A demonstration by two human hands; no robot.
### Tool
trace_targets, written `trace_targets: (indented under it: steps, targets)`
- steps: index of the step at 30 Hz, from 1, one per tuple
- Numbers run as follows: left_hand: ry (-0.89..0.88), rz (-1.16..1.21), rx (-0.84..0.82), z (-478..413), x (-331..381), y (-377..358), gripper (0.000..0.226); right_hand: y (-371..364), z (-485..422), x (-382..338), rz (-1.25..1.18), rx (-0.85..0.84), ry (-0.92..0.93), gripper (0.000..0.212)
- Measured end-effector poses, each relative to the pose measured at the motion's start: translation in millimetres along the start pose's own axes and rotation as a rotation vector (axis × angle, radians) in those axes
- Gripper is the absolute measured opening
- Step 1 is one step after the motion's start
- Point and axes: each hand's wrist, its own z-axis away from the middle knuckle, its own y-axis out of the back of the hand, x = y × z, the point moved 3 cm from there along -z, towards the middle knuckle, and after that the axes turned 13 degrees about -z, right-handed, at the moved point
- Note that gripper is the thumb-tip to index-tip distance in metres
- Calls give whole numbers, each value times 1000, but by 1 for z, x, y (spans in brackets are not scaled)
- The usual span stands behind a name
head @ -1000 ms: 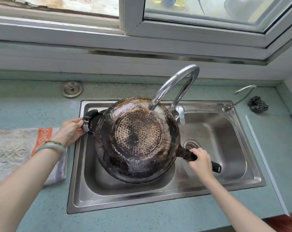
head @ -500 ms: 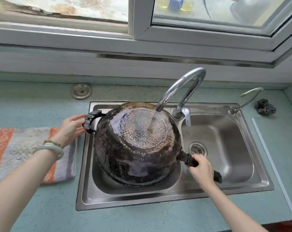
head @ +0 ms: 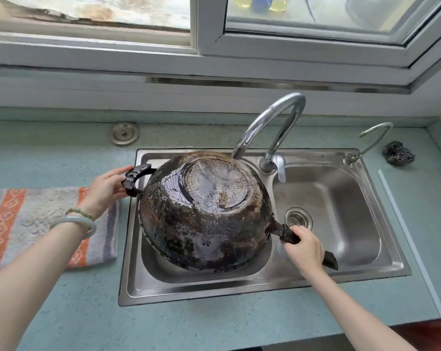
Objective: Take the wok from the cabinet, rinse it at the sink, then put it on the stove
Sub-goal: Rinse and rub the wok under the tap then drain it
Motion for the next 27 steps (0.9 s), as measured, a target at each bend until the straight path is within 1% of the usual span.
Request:
trace_targets:
  steps: [7,11,14,18,22,23,26,27]
  targets:
    - [-10,-18,13,11,-6,-1,38,3,5,0,-3,-13,-33,9]
    - [45,37,16,13,-7,-1,32,5,10,0,17,1,-73,6]
    - [77,-4,26,19,-4,-3,28,9,11,1,42,15,-90,7]
    - [78,-21,24,21,-7,0,21,13,12,0,69,-14,-116,10]
    - [97,-106,47,18,-11,4,14,16,14,-1,101,-39,-119,12]
    - [94,-130,50,18,-11,5,16,16,15,-1,110,-51,-118,13]
    - [92,-202,85,18,-8,7,39,18,14,1,141,-90,-113,17]
    - [86,-223,93,20,-5,8,43,19,14,2,154,-102,-110,18]
